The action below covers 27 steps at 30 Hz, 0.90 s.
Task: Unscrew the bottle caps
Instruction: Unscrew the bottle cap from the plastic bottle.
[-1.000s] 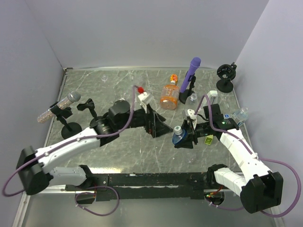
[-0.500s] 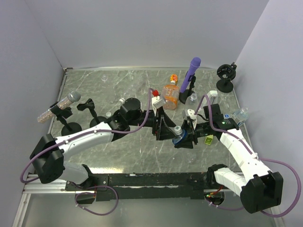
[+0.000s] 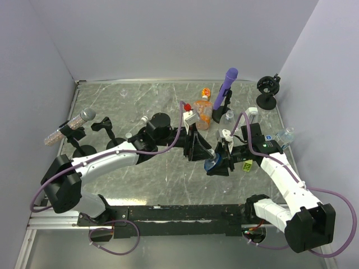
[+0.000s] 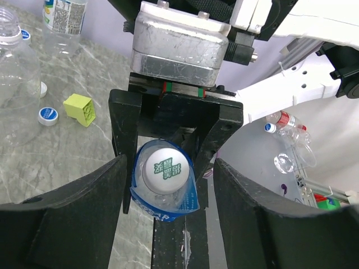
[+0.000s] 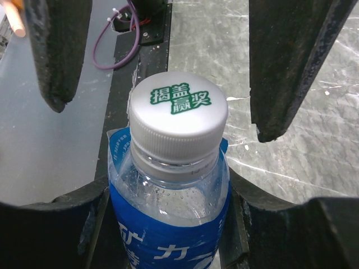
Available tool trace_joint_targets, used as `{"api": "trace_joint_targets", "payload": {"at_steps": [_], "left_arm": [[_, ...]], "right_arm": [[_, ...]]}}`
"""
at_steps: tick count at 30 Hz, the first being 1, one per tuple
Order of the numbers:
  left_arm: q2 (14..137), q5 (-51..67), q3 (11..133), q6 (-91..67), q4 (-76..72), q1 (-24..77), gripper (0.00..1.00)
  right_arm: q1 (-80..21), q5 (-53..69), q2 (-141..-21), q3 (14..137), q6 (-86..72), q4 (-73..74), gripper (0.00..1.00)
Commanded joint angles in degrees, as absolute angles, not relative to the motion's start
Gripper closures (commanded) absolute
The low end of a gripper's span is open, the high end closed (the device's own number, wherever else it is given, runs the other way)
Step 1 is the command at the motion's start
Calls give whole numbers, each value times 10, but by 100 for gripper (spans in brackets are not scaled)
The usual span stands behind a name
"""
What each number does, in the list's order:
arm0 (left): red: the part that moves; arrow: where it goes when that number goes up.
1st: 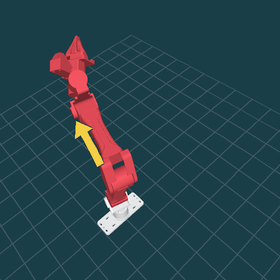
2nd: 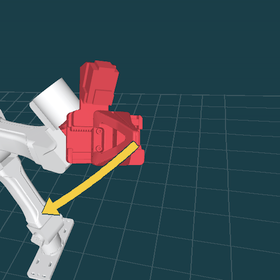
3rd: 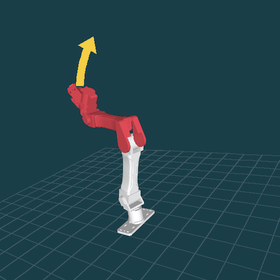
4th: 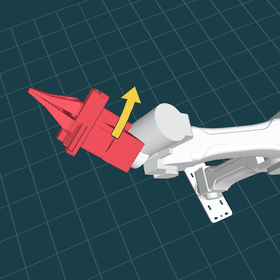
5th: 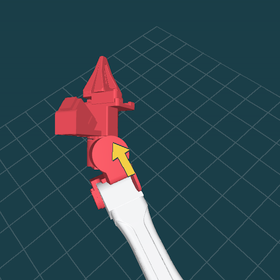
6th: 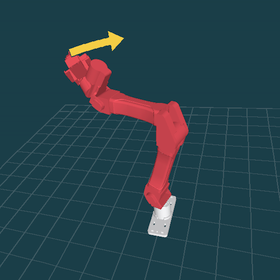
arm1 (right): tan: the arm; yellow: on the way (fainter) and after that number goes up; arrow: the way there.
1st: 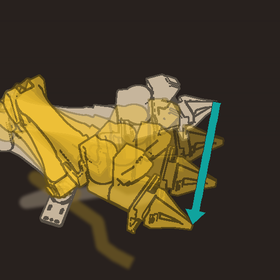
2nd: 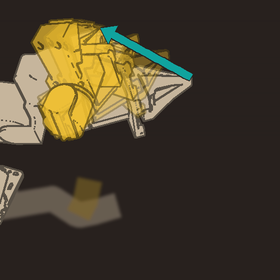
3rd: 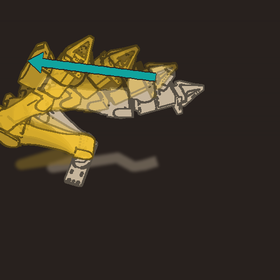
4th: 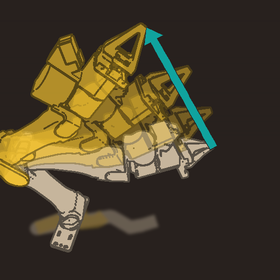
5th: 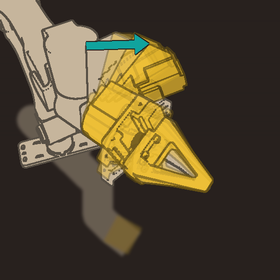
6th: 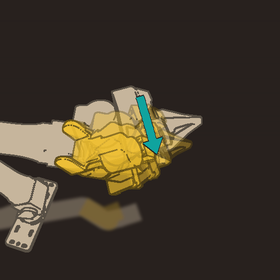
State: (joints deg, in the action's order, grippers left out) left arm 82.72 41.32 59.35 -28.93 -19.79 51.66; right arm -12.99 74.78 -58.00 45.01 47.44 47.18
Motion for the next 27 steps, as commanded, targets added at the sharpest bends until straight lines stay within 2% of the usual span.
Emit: {"api": "trace_joint_targets", "payload": {"at_steps": [1,11,15,19,21,23,27], "left_arm": [[826,421,619,-277,-203,515,34],[831,410,629,-261,-169,517,39],[837,410,645,-257,-145,516,63],[830,395,642,-275,-149,516,80],[819,372,638,-294,-150,517,94],[803,340,634,-320,-149,520,99],[763,242,614,-390,-146,545,99]], "right_arm": [[-134,766,-580,469,495,461,87],[-134,766,-583,469,495,461,87],[-134,765,-583,469,494,461,87],[-133,764,-583,469,494,461,87],[-134,764,-582,469,493,460,87],[-134,764,-583,470,494,460,87],[-134,765,-584,471,495,461,87]]}}
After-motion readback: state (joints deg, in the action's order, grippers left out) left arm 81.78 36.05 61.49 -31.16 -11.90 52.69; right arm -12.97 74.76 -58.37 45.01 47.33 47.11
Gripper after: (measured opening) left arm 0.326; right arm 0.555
